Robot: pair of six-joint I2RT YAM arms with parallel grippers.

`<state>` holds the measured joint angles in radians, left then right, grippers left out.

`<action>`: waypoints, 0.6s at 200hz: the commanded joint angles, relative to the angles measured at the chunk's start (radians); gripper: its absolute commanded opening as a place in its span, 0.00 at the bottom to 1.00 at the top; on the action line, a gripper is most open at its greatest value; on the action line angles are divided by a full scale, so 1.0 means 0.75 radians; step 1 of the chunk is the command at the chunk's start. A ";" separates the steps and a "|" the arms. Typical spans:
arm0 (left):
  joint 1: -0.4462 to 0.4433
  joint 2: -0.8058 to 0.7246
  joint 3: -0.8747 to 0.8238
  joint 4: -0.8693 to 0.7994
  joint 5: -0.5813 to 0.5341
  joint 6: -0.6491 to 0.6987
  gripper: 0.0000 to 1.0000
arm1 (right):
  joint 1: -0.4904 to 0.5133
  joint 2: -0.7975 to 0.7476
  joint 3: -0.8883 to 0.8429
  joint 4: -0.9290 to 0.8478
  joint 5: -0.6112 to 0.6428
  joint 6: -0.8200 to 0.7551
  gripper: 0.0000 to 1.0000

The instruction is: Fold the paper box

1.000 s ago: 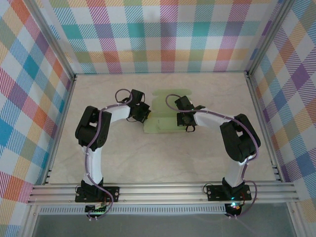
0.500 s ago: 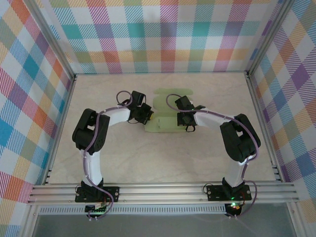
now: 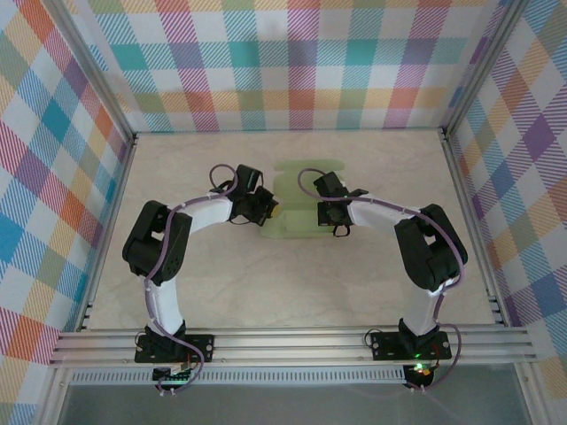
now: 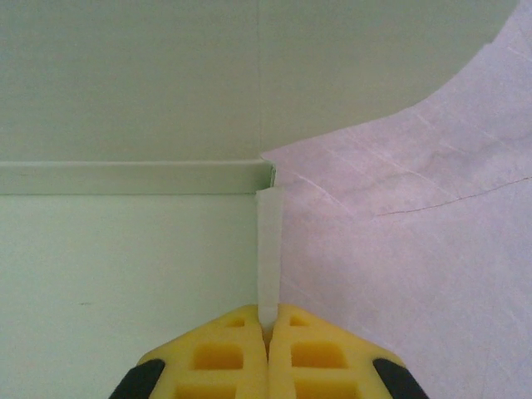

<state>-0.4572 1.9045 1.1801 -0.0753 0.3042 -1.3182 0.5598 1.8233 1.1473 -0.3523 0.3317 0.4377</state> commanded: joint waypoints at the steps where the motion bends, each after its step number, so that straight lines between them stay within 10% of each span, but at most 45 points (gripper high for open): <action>1: -0.025 0.031 -0.006 0.031 0.041 -0.023 0.00 | 0.014 0.005 -0.013 -0.022 -0.039 0.031 0.01; 120: -0.069 0.195 0.105 0.164 0.128 -0.133 0.00 | 0.038 0.034 0.004 -0.001 -0.075 0.014 0.01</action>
<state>-0.4973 2.0224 1.2064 0.0147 0.3756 -1.3998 0.5644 1.8233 1.1473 -0.3481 0.3237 0.4381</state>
